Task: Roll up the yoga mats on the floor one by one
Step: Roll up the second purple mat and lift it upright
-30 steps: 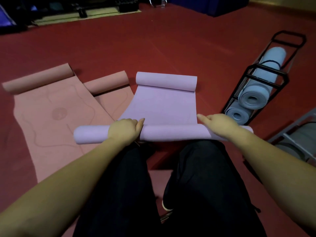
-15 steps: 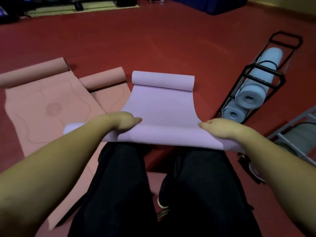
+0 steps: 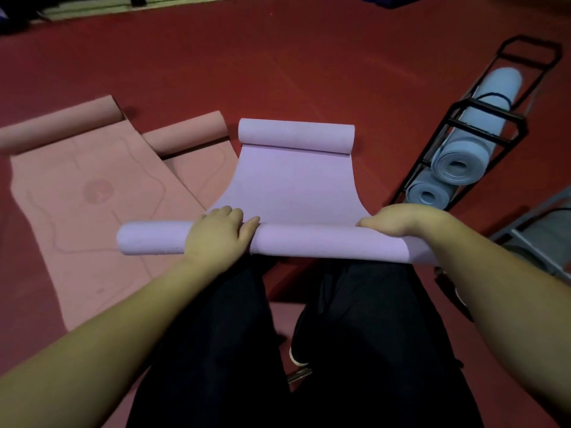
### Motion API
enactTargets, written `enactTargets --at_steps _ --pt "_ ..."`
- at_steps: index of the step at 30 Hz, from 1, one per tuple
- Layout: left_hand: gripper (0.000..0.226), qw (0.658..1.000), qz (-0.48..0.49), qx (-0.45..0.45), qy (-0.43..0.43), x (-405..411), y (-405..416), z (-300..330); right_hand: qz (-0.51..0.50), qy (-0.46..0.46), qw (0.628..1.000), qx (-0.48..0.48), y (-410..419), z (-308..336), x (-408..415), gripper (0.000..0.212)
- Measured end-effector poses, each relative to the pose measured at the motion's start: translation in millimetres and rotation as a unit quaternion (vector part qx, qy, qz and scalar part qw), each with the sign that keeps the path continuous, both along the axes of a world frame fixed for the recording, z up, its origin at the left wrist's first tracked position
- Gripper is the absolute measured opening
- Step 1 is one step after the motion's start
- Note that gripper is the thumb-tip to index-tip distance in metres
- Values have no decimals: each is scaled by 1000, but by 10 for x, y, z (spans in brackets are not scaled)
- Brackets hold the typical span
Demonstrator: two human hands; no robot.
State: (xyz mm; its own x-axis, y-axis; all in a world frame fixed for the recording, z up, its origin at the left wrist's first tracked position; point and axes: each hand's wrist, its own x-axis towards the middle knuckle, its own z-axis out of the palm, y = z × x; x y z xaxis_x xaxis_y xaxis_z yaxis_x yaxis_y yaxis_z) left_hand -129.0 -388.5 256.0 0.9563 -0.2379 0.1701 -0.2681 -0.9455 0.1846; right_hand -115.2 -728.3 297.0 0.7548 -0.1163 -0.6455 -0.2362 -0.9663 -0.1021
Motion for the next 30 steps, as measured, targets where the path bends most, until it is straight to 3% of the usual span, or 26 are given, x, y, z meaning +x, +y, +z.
enactTargets --at_steps 4,6,8,10,13,17,20,27,30 --pt "56 1000 2 16 -8 25 -20 -64 -3 -46 999 -5 32 -41 -11 62" --pt "60 1000 18 20 10 90 -38 -20 -5 -180 984 8 20 -101 -108 47" --pt "57 999 30 22 27 167 -51 -15 -6 -332 943 -7 25 -152 -259 39" --pt "52 997 36 17 62 223 -85 5 15 -404 914 -21 51 -248 -437 40" --pt "57 990 41 31 130 330 -125 62 54 -441 895 -34 53 -409 -645 54" --pt "64 979 37 47 196 443 -172 155 44 -446 892 -60 78 -432 -628 59" --pt "67 969 38 60 237 519 -182 238 46 -426 900 -77 97 -290 -473 51" --pt "59 932 24 69 356 543 -208 413 67 -209 975 -32 -46 22 -289 63" --pt "57 937 25 60 344 533 -167 355 42 -136 990 -10 -31 26 -237 66"
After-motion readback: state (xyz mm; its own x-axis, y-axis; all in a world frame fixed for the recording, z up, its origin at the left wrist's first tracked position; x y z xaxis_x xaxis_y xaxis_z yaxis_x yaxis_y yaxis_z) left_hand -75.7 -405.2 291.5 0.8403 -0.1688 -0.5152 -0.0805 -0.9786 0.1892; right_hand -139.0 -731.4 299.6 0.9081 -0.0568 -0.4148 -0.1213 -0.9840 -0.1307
